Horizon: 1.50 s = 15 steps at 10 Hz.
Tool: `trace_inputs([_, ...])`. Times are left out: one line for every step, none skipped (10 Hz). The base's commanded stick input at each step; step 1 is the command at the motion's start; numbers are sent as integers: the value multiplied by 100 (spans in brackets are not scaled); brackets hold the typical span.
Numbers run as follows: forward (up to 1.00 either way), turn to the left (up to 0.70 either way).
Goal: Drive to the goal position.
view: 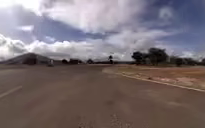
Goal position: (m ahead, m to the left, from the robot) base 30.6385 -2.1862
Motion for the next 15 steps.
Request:
trace_inputs([70,0])
trace_inputs([70,0])
trace_inputs([70,0])
trace_inputs([70,0])
trace_inputs([70,0])
trace_inputs([70,0])
trace_inputs([70,0])
trace_inputs([70,0])
trace_inputs([70,0])
trace_inputs([70,0])
trace_inputs([70,0])
trace_inputs([70,0])
trace_inputs([70,0])
trace_inputs([70,0])
trace_inputs([70,0])
